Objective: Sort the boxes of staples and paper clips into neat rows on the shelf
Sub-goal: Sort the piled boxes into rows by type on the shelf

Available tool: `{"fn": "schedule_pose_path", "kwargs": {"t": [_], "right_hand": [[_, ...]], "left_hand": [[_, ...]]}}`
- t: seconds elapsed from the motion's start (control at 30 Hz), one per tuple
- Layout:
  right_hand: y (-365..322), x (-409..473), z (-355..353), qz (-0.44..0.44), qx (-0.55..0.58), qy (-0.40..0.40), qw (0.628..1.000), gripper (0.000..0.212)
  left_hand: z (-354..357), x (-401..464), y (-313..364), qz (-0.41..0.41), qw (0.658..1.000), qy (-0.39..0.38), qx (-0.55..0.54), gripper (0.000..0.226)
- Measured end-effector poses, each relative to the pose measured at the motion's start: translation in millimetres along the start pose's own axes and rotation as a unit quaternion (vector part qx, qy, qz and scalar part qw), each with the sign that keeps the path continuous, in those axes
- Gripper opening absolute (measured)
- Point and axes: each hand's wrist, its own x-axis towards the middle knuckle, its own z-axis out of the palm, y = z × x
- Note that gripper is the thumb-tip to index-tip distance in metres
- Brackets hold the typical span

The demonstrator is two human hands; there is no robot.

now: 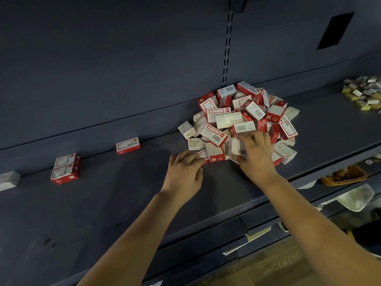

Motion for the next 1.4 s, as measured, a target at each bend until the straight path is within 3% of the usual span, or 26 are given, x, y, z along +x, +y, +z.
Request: {"fn": "schedule_pose_path", "kwargs": {"t": [0.23, 0.33, 0.47, 0.6, 0.8, 1.03, 1.1, 1.2, 1.27, 1.3, 1.4], "right_hand": [[-12, -10, -5, -0.039, 0.060, 0.032, 0.997, 0.064], [-23, -16, -7, -0.055, 0.150, 0.014, 0.987, 0.058], [-40, -23, -15, 0.006, 0.285, -0.047, 0.957, 0.044], [-49, -31, -18, 0.074, 0.411, -0.140, 0.898, 0.050], [-65, -33, -20, 0.147, 0.558, -0.184, 0.796, 0.053], [-83, -40, -10, 0.119, 0.531, -0.224, 0.808, 0.057], [-95, -41, -6, 0.135, 0.566, -0.243, 0.776, 0.051], [-117, -43, 0, 0.230, 0.663, -0.282, 0.654, 0.037], [-134, -44, 6, 0.284, 0.693, -0.305, 0.588, 0.015], [-143, -46, 8, 0.304, 0.697, -0.312, 0.569, 0.004], [-171, -51, 19, 0.320, 0.688, -0.330, 0.562, 0.013]], "left_hand": [[-3, 0, 1, -0.008, 1.000, -0.007, -0.010, 0.021], [-4, -2, 1, -0.018, 0.999, -0.012, -0.031, 0.024], [-7, -6, 2, -0.026, 0.996, -0.023, -0.081, 0.040], [-14, -10, 4, -0.037, 0.988, -0.036, -0.148, 0.061], [-25, -18, 1, -0.005, 0.990, 0.005, -0.144, 0.053], [-41, -48, -18, -0.048, 0.988, 0.021, -0.145, 0.047], [-47, -62, -25, -0.082, 0.985, 0.025, -0.151, 0.049], [-58, -83, -35, -0.124, 0.975, 0.037, -0.179, 0.055], [-67, -98, -41, -0.145, 0.967, 0.060, -0.200, 0.057], [-71, -104, -44, -0.157, 0.962, 0.071, -0.212, 0.058], [-85, -123, -56, -0.190, 0.950, 0.100, -0.227, 0.054]]}}
